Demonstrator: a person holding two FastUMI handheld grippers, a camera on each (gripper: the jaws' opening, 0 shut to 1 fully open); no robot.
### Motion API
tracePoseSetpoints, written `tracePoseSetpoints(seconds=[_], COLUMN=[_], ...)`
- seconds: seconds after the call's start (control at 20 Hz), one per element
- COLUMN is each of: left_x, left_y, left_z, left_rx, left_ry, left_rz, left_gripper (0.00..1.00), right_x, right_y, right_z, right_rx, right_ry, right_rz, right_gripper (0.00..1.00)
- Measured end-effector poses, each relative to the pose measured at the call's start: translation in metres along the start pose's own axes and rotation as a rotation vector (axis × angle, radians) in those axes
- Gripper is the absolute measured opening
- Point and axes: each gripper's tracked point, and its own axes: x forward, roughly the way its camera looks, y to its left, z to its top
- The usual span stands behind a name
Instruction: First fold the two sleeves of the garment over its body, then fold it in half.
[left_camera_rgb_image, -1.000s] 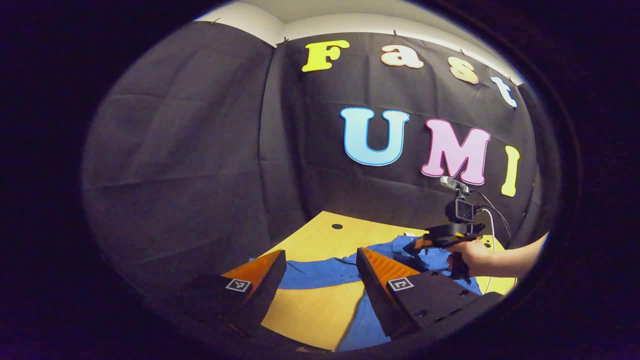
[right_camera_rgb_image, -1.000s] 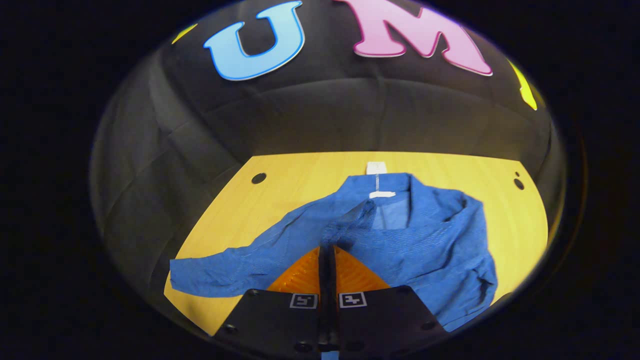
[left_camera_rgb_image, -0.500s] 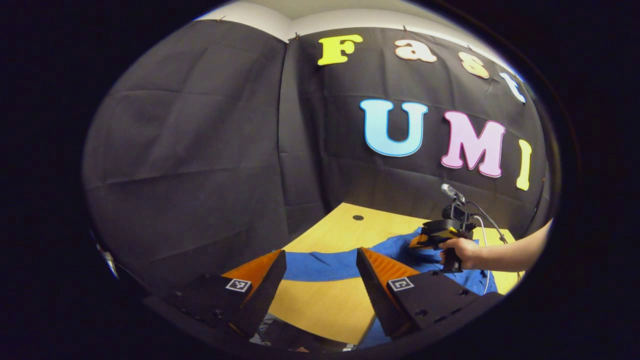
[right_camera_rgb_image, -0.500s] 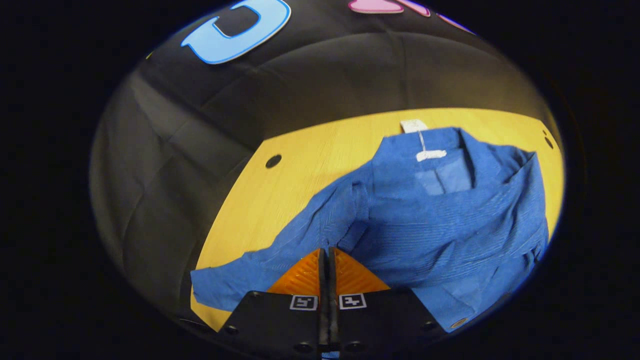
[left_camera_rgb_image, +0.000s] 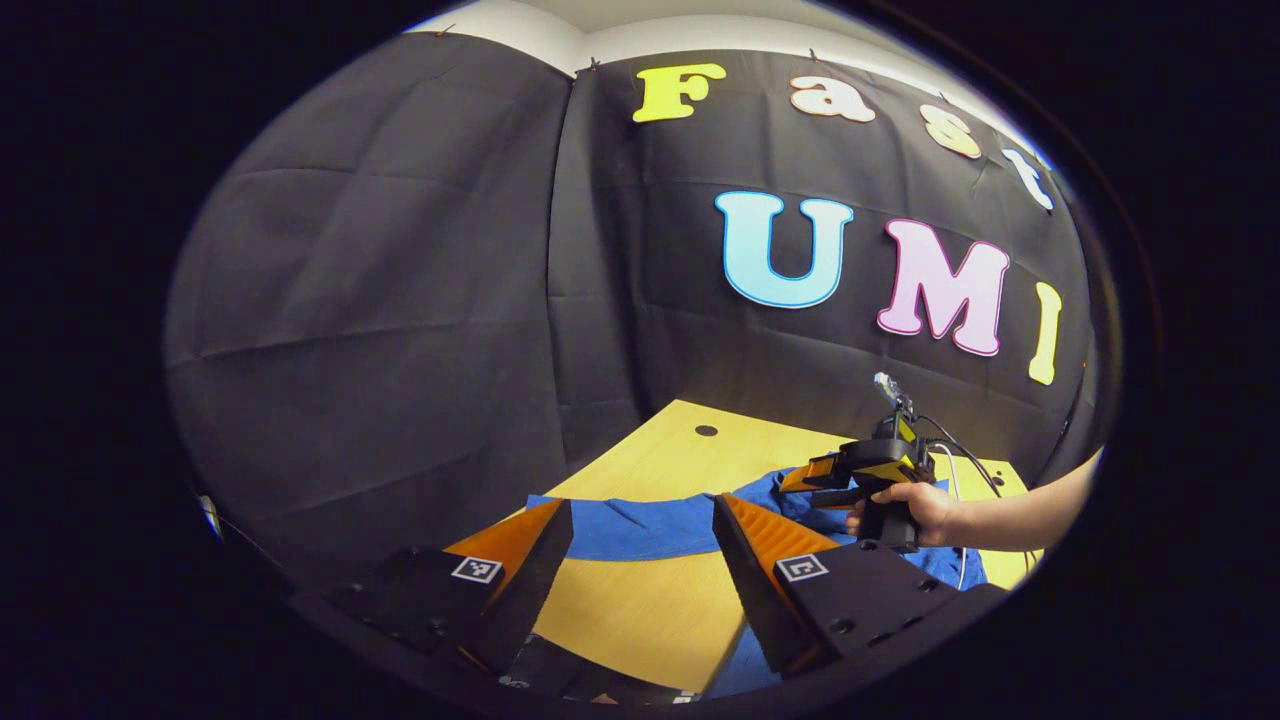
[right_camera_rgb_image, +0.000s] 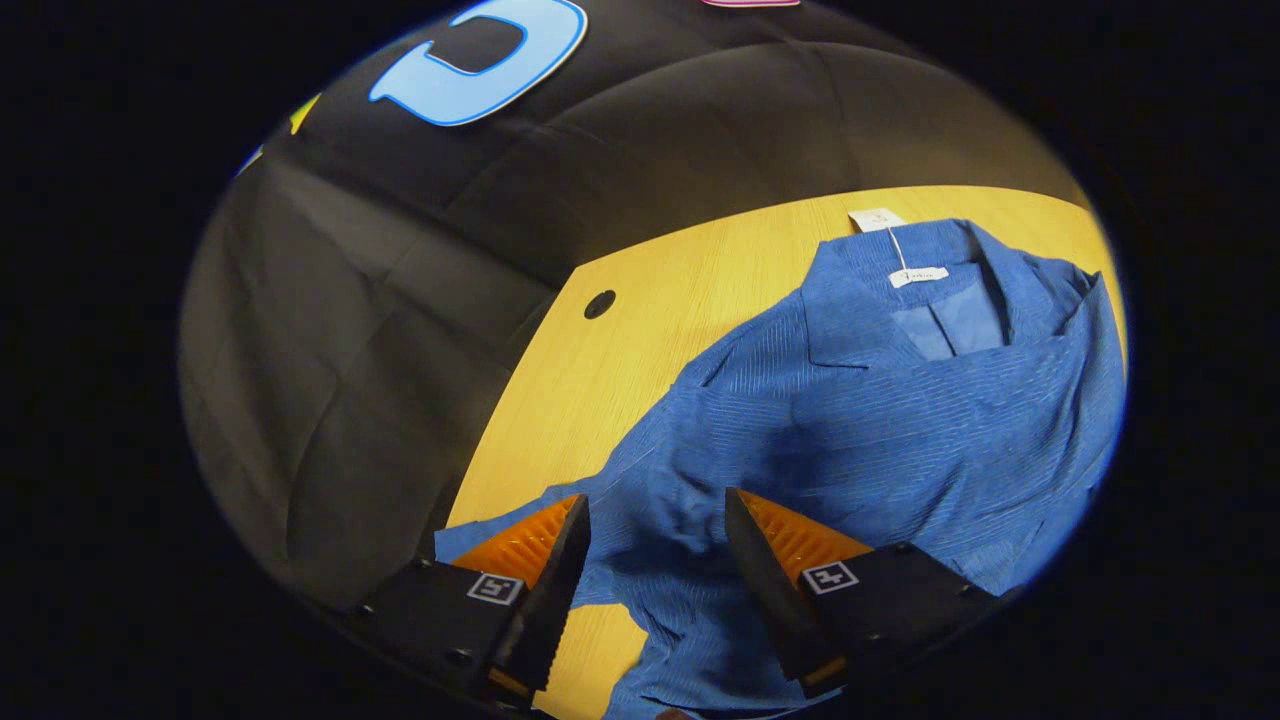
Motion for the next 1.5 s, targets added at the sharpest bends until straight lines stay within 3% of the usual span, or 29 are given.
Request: tracePoseSetpoints(seconds=[0.05,0.1,0.15,0.2,0.25,0.3,0.35,0.4,0.6,0.75,0.95,1.0,1.2,1.5], left_x=[0.003,0.007,0.013,0.018,0.023,0.031,0.039,0.049,0.09,0.119,0.156,0.163,0.19,0.209], left_y=[0.0,0.001,0.005,0.01,0.015,0.019,0.023,0.031,0.063,0.083,0.11,0.117,0.122,0.129], left_z=[-0.001,-0.002,-0.005,-0.008,-0.01,-0.01,-0.012,-0.016,-0.043,-0.063,-0.104,-0.111,-0.126,-0.154], left_rx=[0.007,0.016,0.03,0.042,0.049,0.055,0.057,0.061,0.068,0.048,0.006,-0.002,-0.002,0.011], left_ry=[-0.006,-0.01,-0.007,-0.002,-0.005,-0.016,-0.028,-0.028,0.025,0.075,0.215,0.241,0.351,0.488], left_rz=[-0.003,-0.003,0.005,0.015,0.021,0.022,0.021,0.031,0.086,0.111,0.177,0.191,0.217,0.197], left_gripper=[0.82,0.82,0.82,0.82,0.82,0.82,0.82,0.82,0.82,0.83,0.84,0.84,0.84,0.84], right_x=[-0.008,-0.018,-0.029,-0.044,-0.059,-0.076,-0.099,-0.116,-0.202,-0.298,-0.431,-0.462,-0.565,-0.619], right_y=[-0.002,-0.004,-0.007,-0.005,-0.002,-0.002,-0.003,-0.001,-0.018,-0.037,-0.05,-0.056,-0.049,-0.013], right_z=[0.001,0.009,0.018,0.028,0.032,0.039,0.047,0.051,0.041,0.059,0.079,0.085,0.112,0.122], right_rx=[-0.03,-0.08,-0.139,-0.193,-0.248,-0.305,-0.364,-0.402,-0.469,-0.546,-0.562,-0.56,-0.622,-0.643], right_ry=[-0.005,-0.035,-0.074,-0.11,-0.148,-0.19,-0.241,-0.285,-0.382,-0.555,-0.754,-0.795,-0.955,-1.024], right_rz=[-0.006,-0.019,-0.038,-0.044,-0.057,-0.072,-0.086,-0.09,-0.131,-0.237,-0.372,-0.422,-0.585,-0.592], right_gripper=[0.7,0.88,0.9,0.81,0.97,0.84,0.84,0.98,0.98,0.98,0.98,0.86,0.87,0.87])
